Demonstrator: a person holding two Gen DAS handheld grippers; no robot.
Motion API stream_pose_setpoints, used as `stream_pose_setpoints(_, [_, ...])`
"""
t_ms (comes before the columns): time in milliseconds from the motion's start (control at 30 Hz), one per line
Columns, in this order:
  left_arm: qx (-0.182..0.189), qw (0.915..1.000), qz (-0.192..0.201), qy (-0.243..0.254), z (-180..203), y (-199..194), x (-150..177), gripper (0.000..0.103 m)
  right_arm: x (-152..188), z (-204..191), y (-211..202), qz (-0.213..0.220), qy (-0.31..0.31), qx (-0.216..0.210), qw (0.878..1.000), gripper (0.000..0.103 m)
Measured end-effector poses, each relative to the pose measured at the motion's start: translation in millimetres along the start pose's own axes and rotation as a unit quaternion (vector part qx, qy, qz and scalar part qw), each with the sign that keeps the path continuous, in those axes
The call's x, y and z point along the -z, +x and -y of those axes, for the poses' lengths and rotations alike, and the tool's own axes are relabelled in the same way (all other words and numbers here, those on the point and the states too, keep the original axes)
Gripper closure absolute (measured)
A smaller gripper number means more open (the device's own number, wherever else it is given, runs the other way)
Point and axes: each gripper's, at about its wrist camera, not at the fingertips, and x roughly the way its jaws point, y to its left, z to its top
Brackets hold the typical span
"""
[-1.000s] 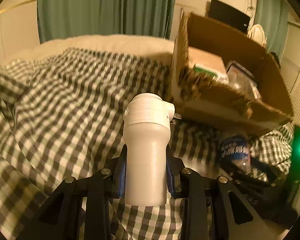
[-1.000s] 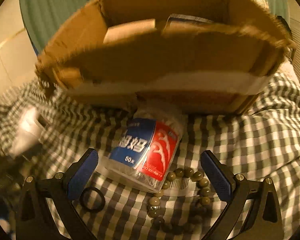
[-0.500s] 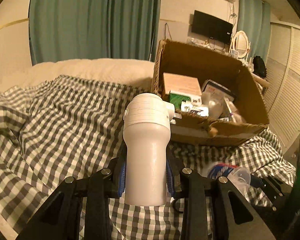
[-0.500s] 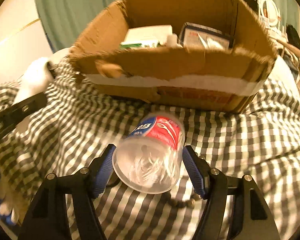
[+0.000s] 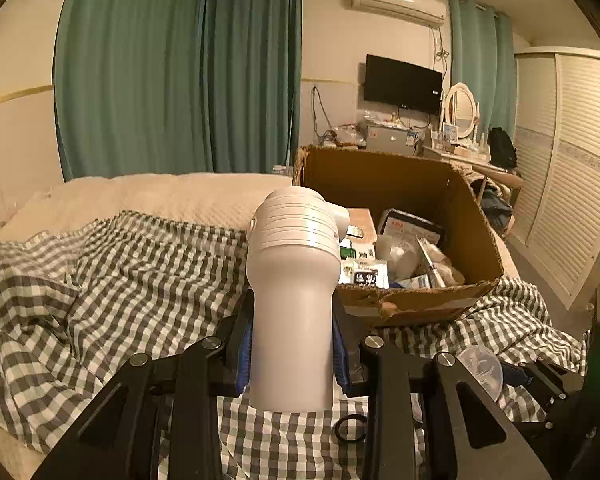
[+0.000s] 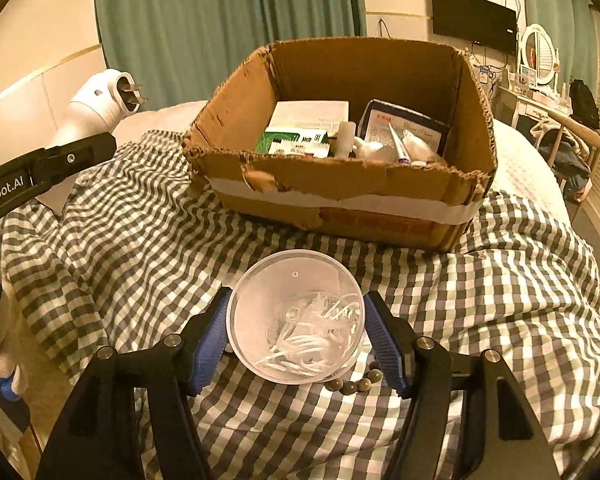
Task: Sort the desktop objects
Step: 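Lift the white bottle and floss-pick jar toward the cardboard box with both grippers, then lower both items into the box and open both grippers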
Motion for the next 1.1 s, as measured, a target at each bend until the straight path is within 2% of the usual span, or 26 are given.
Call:
stream_pose_setpoints(333, [0.016,0.9995,0.023,0.016,10.2,-16.9,-13.5,0.071,-16.4,5.5,-39.4,0.057,0.011,-0.007,0.998,0.039])
stream_pose_setpoints(700, [0.059,0.9971,0.041,0.025,28.4,-34.8,-40.6,0.071,-45.5,5.8,-96.0,0.131,0.010,-0.021,0.991,0.039])
stream_pose_setpoints(867, [0.059,0.9958,0.058,0.037,34.6,-38.8,-61.0,0.071,-61.0,8.1,-118.3,0.162,0.011,-0.024,0.986,0.039])
stream_pose_setpoints(1100, [0.060,0.9945,0.072,0.045,39.2,-32.5,-88.8,0.071,-81.9,12.6,-123.2,0.179,0.013,-0.023,0.983,0.039])
